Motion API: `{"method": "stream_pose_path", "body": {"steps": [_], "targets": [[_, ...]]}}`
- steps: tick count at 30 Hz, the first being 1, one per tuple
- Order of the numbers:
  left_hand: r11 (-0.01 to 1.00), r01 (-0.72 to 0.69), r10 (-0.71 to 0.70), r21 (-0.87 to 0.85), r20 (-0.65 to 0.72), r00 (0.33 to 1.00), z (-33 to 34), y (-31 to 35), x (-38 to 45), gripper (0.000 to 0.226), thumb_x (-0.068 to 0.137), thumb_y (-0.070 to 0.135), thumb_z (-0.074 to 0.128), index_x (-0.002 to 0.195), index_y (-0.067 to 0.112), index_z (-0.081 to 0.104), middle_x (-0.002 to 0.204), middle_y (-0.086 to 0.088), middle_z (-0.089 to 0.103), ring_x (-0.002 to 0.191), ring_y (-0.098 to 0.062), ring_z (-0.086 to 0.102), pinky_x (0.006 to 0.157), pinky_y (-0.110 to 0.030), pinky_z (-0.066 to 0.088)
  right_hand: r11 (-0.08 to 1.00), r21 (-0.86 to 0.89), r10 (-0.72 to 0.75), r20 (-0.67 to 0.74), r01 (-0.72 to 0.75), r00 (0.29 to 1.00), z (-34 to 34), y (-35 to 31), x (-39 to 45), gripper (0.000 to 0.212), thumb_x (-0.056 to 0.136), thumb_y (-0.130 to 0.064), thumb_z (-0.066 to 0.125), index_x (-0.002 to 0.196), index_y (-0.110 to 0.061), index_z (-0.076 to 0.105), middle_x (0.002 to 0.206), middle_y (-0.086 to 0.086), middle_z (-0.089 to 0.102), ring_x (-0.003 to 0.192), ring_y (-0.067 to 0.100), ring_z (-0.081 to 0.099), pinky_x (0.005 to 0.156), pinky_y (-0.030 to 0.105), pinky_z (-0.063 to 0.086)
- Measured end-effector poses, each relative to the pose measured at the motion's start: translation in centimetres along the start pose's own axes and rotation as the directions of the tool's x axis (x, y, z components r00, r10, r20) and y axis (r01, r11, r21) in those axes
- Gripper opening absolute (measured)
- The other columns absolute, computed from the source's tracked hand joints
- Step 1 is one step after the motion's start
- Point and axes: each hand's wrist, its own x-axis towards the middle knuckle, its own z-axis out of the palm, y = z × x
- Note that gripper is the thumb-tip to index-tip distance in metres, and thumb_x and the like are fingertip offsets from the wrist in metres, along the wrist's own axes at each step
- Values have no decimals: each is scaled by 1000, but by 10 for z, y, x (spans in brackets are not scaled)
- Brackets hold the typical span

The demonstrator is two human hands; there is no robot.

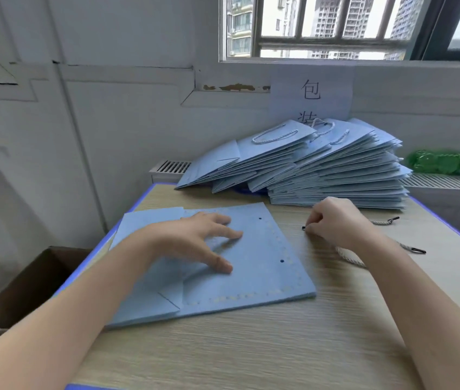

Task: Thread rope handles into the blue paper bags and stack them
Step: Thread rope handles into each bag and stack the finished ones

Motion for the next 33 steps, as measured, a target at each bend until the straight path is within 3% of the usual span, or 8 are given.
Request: {"method": "stream_pose_path", "body": {"steps": [5, 8, 10, 12, 17, 23, 27, 33], "targets": [[999, 11, -10, -53, 27, 1000, -9, -12, -11, 44, 90, 30, 63, 127, 49, 51, 152, 19, 20, 140, -2, 13, 112, -23, 14, 940, 289, -182, -25, 182, 983, 2, -18, -11, 8, 87, -17, 62, 84, -23, 66, 78, -9, 61, 79, 15, 58, 63, 21, 44], [996, 60, -70, -64, -170, 983, -2, -11, -8, 12, 91, 39, 57, 95, 35, 67, 136, 17, 45, 129, -5, 36, 111, -30, 24, 887, 375, -302, 31, 269, 953, -2, -34, -19, 9, 87, -21, 63, 83, -27, 68, 78, -8, 65, 73, 16, 58, 69, 30, 49], [991, 133, -124, 1, -342, 932, 8, -6, -3, 22, 92, 42, 54, 84, 22, 60, 125, 9, 56, 119, -13, 47, 106, -38, 32, 884, 349, -354, 62, 312, 933, 0, -41, -22, 11, 88, -21, 63, 82, -29, 69, 79, -4, 66, 68, 14, 54, 69, 29, 47], [978, 179, -117, 110, -423, 899, 21, 8, -1, 35, 89, 57, 49, 99, 24, 54, 124, 6, 55, 119, -17, 47, 101, -39, 34, 886, 306, -389, 82, 348, 918, 1, -44, -24, 15, 88, -18, 63, 81, -30, 68, 78, -6, 63, 65, 6, 50, 65, 16, 42], [959, 201, -155, 197, -227, 961, 42, 32, -2, 114, 47, 94, 16, 139, 28, 28, 145, -3, 28, 141, -26, 14, 113, -54, 14, 911, 242, -365, 90, 335, 927, 3, -44, -24, 17, 93, -17, 55, 85, -28, 65, 71, -9, 56, 59, 6, 45, 52, 12, 35], [970, 199, -183, 142, -120, 976, 22, 27, -4, 93, 67, 80, 48, 147, 44, 19, 159, 4, -9, 146, -16, -12, 117, -51, -3, 900, 269, -382, 106, 343, 918, 1, -44, -26, 20, 92, -14, 55, 92, -25, 71, 89, -3, 67, 79, 13, 58, 68, 15, 42], [972, 173, -149, 160, -155, 977, 23, 24, -13, 84, 70, 79, 47, 145, 47, 25, 152, 3, 8, 140, -17, 2, 112, -42, 12, 846, 337, -483, 159, 412, 861, 6, -54, -31, 22, 89, -14, 61, 86, -33, 71, 83, -8, 64, 75, 3, 55, 73, 16, 43], [982, 138, -127, 133, -89, 988, 34, 24, -13, 90, 64, 86, 50, 139, 44, 21, 149, 1, 8, 139, -16, -2, 115, -43, 8, 797, 438, -513, 124, 417, 850, 15, -69, -37, 20, 83, -9, 66, 80, -28, 63, 68, -15, 61, 61, -5, 54, 61, 9, 43]]}}
